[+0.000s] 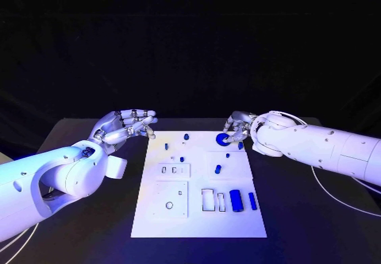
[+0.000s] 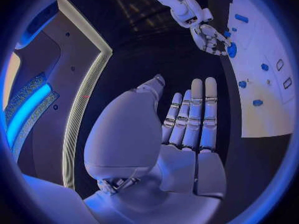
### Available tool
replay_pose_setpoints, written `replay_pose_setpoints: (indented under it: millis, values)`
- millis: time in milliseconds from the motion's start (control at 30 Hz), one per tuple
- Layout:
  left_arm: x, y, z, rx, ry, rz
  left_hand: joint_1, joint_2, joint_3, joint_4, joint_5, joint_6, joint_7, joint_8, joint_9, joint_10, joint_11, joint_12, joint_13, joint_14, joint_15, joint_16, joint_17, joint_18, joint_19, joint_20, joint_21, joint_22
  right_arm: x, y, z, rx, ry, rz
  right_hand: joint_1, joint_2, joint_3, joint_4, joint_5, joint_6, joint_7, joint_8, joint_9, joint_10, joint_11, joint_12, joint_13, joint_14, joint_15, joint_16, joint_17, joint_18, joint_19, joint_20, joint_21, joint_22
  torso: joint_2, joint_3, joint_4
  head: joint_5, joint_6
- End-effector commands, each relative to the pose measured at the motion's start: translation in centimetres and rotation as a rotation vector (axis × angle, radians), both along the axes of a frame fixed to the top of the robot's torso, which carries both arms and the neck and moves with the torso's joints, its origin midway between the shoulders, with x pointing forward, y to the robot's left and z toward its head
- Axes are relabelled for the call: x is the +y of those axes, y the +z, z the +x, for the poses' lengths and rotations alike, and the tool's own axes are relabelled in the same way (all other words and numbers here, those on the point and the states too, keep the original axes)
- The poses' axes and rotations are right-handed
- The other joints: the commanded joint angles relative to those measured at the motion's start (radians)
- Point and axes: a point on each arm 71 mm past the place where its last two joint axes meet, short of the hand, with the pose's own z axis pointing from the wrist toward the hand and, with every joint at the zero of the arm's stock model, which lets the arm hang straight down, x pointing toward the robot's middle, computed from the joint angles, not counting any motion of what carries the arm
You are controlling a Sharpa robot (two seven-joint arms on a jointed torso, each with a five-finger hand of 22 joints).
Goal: Assemble the parts on the task board
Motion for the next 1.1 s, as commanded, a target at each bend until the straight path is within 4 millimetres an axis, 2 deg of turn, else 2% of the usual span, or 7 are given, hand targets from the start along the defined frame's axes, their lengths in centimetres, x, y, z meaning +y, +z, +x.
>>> replay_pose_setpoints:
  millis: [33,300,600,767,1100]
  values:
    - [-0.2,0.2,0.0,-0.004,-0.013,-0.009,-0.002,0.006,-0.002,0.006,-0.004,-0.004,0.044,0.000,0.000,0.000,0.003,-0.004,0.001,-0.005,0.000,0.006,0.002,0.018,-0.007,0.000,0.004,0.001,-0.2,-0.2,0.0,0.009,0.009,-0.044,0.008,0.000,0.004,0.001,0.004,0.005,0.000,0.002,0.001,0.086,0.006,0.004,0.240,0.095,0.006,0.003,0.230,-0.011,0.080,0.003,0.005,0.229,0.000,-0.0007,-0.0006,0.000,-0.003]
    - [-0.1,0.2,0.0,-0.004,-0.010,-0.008,-0.002,0.006,-0.002,0.006,-0.004,-0.004,0.044,0.000,0.000,0.000,0.003,-0.004,0.001,-0.005,0.000,0.006,0.002,0.018,-0.007,0.000,0.004,0.001,-0.4,-0.3,0.0,0.013,0.007,-0.055,0.011,0.004,0.012,0.003,0.009,0.015,-0.002,0.007,0.002,0.086,0.004,0.004,0.240,0.095,0.005,0.003,0.229,-0.012,0.081,0.002,0.006,0.230,0.000,0.0003,-0.0001,-0.002,-0.001]
    - [-0.2,0.2,0.0,-0.004,-0.011,-0.008,-0.002,0.006,-0.002,0.006,-0.004,-0.004,0.044,0.000,0.000,0.000,0.003,-0.004,0.001,-0.005,0.000,0.006,0.002,0.018,-0.007,0.000,0.004,0.001,0.3,-0.6,-0.1,0.020,0.027,-0.054,0.017,0.007,0.027,0.006,0.012,0.030,-0.005,0.012,0.001,0.088,0.001,0.006,0.243,0.095,0.003,0.003,0.229,-0.012,0.082,0.001,0.008,0.233,0.000,0.0009,0.0001,-0.001,-0.001]
    - [-0.1,0.1,0.0,-0.004,-0.010,-0.008,-0.002,0.006,-0.002,0.006,-0.004,-0.004,0.044,0.000,0.000,0.000,0.003,-0.004,0.001,-0.005,0.000,0.006,0.002,0.018,-0.007,0.000,0.004,0.001,0.9,-0.8,-0.3,0.014,0.041,-0.054,0.012,0.002,0.028,0.010,0.006,0.031,-0.005,0.010,0.000,0.087,0.001,0.005,0.242,0.095,0.002,0.003,0.229,-0.013,0.083,0.000,0.009,0.234,-0.002,0.0007,-0.0012,0.001,-0.003]
    - [-0.1,0.1,0.1,-0.004,-0.009,-0.007,-0.002,0.006,-0.002,0.006,-0.004,-0.004,0.044,0.000,0.000,0.000,0.003,-0.004,0.001,-0.005,0.000,0.006,0.002,0.018,-0.007,0.000,0.004,0.001,1.3,-0.9,-0.3,0.000,0.045,-0.055,-0.001,-0.011,0.025,0.022,-0.008,0.020,-0.003,0.000,-0.006,0.078,0.002,-0.004,0.231,0.094,0.003,0.002,0.226,-0.013,0.082,-0.001,0.008,0.233,-0.002,0.0004,0.0020,0.002,-0.005]
